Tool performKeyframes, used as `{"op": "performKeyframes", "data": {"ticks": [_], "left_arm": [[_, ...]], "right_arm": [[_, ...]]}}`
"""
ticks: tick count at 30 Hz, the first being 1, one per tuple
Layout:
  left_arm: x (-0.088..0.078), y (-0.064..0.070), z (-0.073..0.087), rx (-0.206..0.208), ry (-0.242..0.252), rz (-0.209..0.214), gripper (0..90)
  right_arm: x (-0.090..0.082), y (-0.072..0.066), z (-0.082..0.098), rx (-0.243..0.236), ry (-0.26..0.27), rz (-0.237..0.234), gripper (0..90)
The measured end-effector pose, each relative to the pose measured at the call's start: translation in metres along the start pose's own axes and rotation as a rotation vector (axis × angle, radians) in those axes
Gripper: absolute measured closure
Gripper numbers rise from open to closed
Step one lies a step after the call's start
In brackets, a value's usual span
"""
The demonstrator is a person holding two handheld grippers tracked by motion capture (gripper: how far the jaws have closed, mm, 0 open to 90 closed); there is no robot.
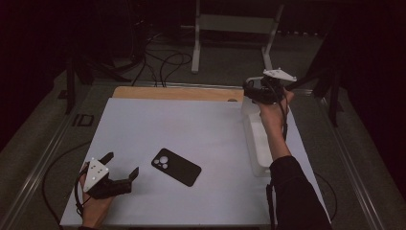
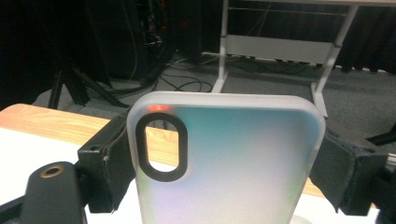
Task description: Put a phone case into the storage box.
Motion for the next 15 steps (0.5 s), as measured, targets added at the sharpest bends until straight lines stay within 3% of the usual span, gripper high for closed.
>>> {"op": "performKeyframes", "data": {"ticks": [15], "left_arm": [[0.0, 0.001, -0.001, -0.001, 0.005, 0.001, 0.0]], "right_arm": [[0.009, 0.031, 0.002, 0.014, -0.027, 0.085, 16.6]]}}
Point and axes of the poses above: each handheld gripper's, and its own axes: x roughly forward along the jaws, z roughly out of its underside, y roughly to its right, the point moved 9 cm from there along x, roughly forward along the jaws, and after that the axes turned 1 degree about y, right-handed, at the moved point
